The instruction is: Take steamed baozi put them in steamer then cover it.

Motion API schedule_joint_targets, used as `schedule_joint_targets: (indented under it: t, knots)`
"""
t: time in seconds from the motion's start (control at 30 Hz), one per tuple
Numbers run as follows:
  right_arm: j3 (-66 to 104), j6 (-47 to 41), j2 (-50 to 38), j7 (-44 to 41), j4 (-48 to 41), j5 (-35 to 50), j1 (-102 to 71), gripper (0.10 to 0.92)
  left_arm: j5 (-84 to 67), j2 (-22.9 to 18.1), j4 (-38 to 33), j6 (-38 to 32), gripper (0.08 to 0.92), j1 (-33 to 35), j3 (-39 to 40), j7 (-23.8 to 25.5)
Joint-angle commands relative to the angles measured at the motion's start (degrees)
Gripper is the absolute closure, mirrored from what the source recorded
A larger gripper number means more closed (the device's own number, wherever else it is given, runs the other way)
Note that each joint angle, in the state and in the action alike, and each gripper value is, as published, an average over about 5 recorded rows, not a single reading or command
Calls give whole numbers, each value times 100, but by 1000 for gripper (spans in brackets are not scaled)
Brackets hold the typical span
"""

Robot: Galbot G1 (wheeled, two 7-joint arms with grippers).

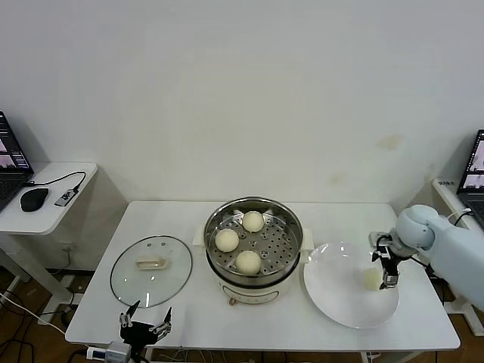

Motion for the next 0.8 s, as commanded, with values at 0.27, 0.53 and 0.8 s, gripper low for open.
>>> schedule_joint_targets:
  t: [0.27, 0.53, 0.8]
  knots:
    - [118, 74, 172, 366, -234, -152, -254, 203, 24, -23, 90, -29, 177, 12, 30, -6]
    - [137, 81, 336, 413, -406, -186, -266, 203, 53, -39, 124, -43, 177, 30, 66, -10]
    - [120, 82, 323, 341, -402, -168, -241, 203, 51, -38, 185, -46, 177, -10, 63, -11]
